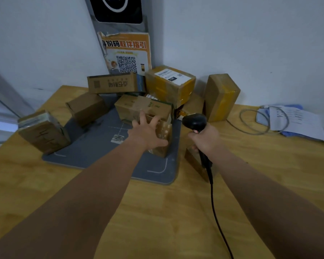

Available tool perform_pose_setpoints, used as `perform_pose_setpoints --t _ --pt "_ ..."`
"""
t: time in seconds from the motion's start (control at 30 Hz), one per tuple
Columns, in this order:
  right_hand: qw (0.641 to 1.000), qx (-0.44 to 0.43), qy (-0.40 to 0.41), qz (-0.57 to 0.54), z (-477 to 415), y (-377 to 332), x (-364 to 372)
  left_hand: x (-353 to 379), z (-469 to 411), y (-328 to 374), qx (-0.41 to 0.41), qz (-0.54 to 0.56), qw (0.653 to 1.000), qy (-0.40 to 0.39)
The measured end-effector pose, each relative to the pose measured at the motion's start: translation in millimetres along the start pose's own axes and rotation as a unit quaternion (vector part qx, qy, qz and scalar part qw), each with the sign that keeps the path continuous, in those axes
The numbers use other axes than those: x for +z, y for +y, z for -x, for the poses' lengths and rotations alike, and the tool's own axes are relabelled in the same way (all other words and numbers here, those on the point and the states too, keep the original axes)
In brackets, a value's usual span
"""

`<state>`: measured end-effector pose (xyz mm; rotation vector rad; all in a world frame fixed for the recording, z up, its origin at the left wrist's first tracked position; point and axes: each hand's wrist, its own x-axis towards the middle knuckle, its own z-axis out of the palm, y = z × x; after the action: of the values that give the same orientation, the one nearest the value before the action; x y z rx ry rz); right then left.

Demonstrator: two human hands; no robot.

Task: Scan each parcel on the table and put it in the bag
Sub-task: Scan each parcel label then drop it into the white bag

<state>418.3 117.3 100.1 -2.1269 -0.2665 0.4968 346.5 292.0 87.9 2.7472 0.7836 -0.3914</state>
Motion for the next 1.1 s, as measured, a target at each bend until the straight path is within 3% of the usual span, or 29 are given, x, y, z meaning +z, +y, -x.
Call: perform_pose_setpoints --t 0.13,0.3,0.4,0.5,0.6,0.73,0.8,0.87,0.93,1.0,1.07,1.1 --pt "0.987 0.068 -0.036 -0.142 15 0 1 6 28 -16 0.032 0.023 0.997 0.071" --pt "0.931 0.150 -0.056 -0.328 58 12 -1 28 87 -32 0.049 0.206 0.957 0.199" --pt "0.896 0.176 -0.034 -0.406 87 18 6 46 120 -42 0.119 0.266 0.921 0.259" --pt "0.866 0.175 -0.071 -0.464 115 19 19 62 148 -47 0.207 0.300 0.884 0.294" --pt "0.843 0.162 -0.076 -0.508 140 16 32 73 168 -51 0.258 0.274 0.875 0.304" --pt "0.851 0.145 -0.023 -0.504 161 15 42 70 191 -67 0.278 0.278 0.890 0.232" --pt "0.857 0.135 0.011 -0.497 169 15 46 64 201 -70 0.233 0.361 0.884 0.186" --pt "0.859 0.118 0.041 -0.496 175 16 51 56 206 -70 0.114 0.500 0.849 0.127" --pt "0.848 0.093 0.050 -0.519 183 18 57 50 207 -70 0.004 0.620 0.784 -0.006" --pt "0.837 0.080 0.026 -0.541 191 21 64 47 211 -69 -0.028 0.688 0.717 -0.108" --pt "0.842 0.075 -0.002 -0.534 195 26 70 51 207 -71 -0.027 0.725 0.681 -0.096" --pt "0.853 0.074 -0.006 -0.517 197 28 72 52 205 -74 -0.035 0.718 0.692 -0.063"
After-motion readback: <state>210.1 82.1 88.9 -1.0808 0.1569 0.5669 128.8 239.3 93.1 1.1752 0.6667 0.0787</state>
